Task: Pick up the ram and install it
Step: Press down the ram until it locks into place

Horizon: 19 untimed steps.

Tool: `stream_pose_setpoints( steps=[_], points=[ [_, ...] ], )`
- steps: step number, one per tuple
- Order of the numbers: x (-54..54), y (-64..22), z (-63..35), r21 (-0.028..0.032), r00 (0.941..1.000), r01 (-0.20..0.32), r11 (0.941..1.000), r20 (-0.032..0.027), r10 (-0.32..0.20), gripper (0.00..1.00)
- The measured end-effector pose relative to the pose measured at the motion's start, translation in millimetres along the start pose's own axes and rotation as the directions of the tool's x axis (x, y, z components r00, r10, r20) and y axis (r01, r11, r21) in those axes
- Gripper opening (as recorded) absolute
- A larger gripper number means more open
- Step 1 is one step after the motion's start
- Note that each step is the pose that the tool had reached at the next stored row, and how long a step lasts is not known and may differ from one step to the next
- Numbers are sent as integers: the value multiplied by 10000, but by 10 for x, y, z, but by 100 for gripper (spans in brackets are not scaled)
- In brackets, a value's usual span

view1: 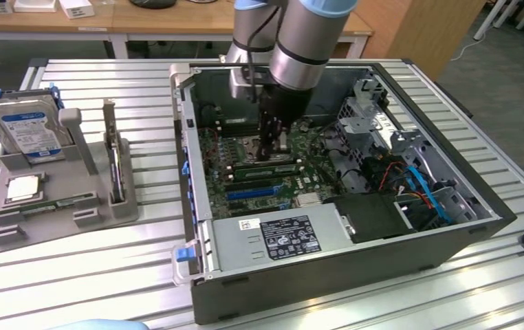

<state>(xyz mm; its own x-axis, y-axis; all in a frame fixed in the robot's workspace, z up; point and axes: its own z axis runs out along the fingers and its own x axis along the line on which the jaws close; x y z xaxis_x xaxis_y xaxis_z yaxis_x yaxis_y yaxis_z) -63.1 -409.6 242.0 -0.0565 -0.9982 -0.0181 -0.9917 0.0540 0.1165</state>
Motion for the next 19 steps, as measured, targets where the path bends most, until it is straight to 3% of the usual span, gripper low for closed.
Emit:
stream_pose_setpoints(
  steps=[6, 11, 19],
  points=[
    [8, 159, 18, 1, 10000, 33, 10000, -11, -33, 10],
    [11, 175, 19, 9, 9994, 336, 9994, -50, -336, 10],
    [12, 195, 24, 83, 9961, 882, 9961, -111, -881, 10]
  ],
)
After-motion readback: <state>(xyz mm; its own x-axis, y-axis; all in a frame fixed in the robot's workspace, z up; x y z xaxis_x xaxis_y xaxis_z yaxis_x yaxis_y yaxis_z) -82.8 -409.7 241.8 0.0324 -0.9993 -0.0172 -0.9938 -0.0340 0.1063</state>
